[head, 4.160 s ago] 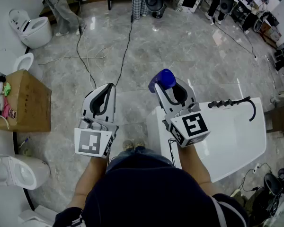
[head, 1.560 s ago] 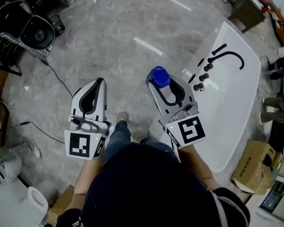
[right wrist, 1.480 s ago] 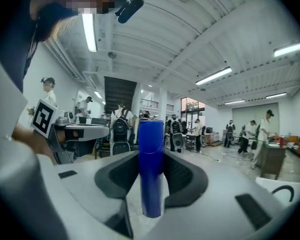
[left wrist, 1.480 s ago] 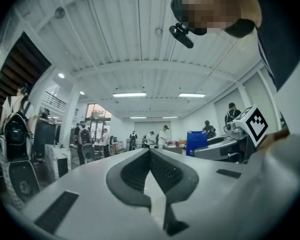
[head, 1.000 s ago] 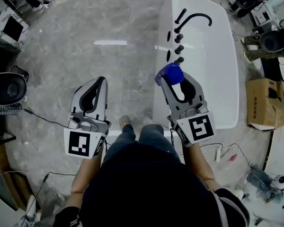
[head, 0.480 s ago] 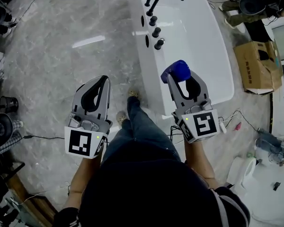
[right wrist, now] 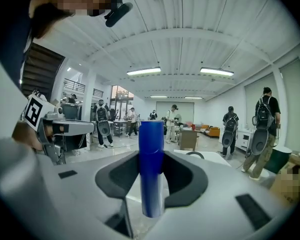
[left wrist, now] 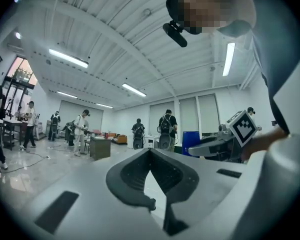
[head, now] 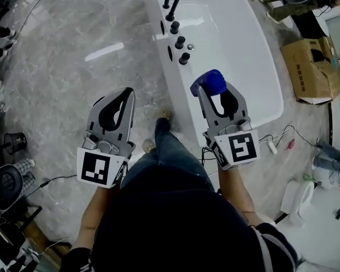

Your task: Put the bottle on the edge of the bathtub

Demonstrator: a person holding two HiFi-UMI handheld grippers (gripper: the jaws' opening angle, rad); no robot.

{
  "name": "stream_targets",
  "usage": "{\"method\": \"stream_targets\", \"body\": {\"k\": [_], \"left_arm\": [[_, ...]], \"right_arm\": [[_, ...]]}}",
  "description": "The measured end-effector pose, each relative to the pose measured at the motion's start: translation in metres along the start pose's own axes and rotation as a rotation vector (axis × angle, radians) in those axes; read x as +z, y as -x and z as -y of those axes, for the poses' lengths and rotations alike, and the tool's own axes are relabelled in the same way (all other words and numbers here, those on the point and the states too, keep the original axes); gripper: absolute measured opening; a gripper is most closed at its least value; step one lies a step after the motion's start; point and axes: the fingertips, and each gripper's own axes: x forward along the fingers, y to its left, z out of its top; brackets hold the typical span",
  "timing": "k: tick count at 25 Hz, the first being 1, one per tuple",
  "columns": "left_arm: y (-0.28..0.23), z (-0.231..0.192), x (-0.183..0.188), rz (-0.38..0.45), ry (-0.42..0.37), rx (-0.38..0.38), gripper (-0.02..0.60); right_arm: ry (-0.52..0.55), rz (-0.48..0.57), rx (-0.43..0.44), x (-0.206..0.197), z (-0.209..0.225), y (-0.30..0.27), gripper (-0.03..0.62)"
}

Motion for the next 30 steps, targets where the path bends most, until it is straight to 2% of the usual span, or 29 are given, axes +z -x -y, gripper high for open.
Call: {"method": "stream_targets", "body": {"k": [8, 16, 20, 30], "left_arm": [[-0.106, 0.000, 0.006, -0.005, -0.005, -0.114, 0.023], [-0.192, 0.010, 0.000, -0.019, -0.011, -0.187, 0.023], [-0.220, 0.018, -0.010, -0.041, -0.005, -0.223, 0.023], [-0.263, 0.019, -0.060, -0.149, 0.031, -0.301, 0.023]], "right_arm": [[0.017, -0.011, -0.050, -0.006, 0.068, -0.034, 0.158], [-0.002, -0.007, -0.047, -0.018, 0.117, -0.065, 0.158], [-0.015, -0.011, -0.055, -0.032, 0.134, -0.073, 0.158], [-0.040, -0.069, -0.052, -0.094, 0.154, -0.109, 0.158]]}}
